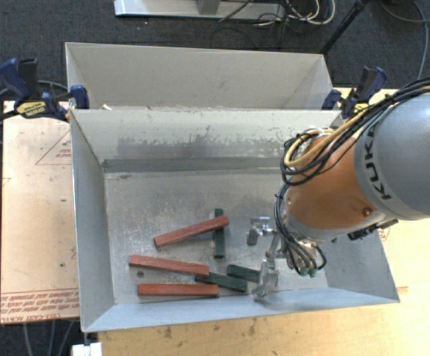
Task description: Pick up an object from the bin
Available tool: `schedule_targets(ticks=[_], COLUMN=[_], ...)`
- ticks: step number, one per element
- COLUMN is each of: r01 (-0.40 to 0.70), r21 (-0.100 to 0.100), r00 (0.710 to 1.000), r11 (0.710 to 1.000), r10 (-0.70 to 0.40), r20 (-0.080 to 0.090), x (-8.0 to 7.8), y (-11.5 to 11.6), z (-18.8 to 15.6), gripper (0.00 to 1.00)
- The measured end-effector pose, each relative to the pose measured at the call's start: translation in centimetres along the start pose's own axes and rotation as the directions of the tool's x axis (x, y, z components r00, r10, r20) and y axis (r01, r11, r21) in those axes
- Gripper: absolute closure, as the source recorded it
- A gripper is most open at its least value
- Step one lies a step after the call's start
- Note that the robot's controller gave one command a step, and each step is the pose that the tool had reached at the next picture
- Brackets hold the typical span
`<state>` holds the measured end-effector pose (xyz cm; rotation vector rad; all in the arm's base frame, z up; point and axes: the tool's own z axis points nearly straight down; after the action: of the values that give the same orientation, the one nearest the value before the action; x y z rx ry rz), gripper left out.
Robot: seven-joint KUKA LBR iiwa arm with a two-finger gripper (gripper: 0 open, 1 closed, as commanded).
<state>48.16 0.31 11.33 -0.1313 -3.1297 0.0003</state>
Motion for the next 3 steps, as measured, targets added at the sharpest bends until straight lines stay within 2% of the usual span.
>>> schedule_targets(ticks=[1, 2, 3], r01=[0.077, 0.077, 0.077], r21=[-0.001, -0.001, -0.001], r00=[0.997, 0.997, 0.997], r11=[0.997, 0.997, 0.997], r10=[-0.077, -0.077, -0.077], r20=[0.007, 0.011, 0.017], x=[-0.74, -0.80, -0.94], y=[2.25, 2.20, 2.22], z=[4.48, 4.30, 4.28], gripper=[0.00, 1.00, 0.00])
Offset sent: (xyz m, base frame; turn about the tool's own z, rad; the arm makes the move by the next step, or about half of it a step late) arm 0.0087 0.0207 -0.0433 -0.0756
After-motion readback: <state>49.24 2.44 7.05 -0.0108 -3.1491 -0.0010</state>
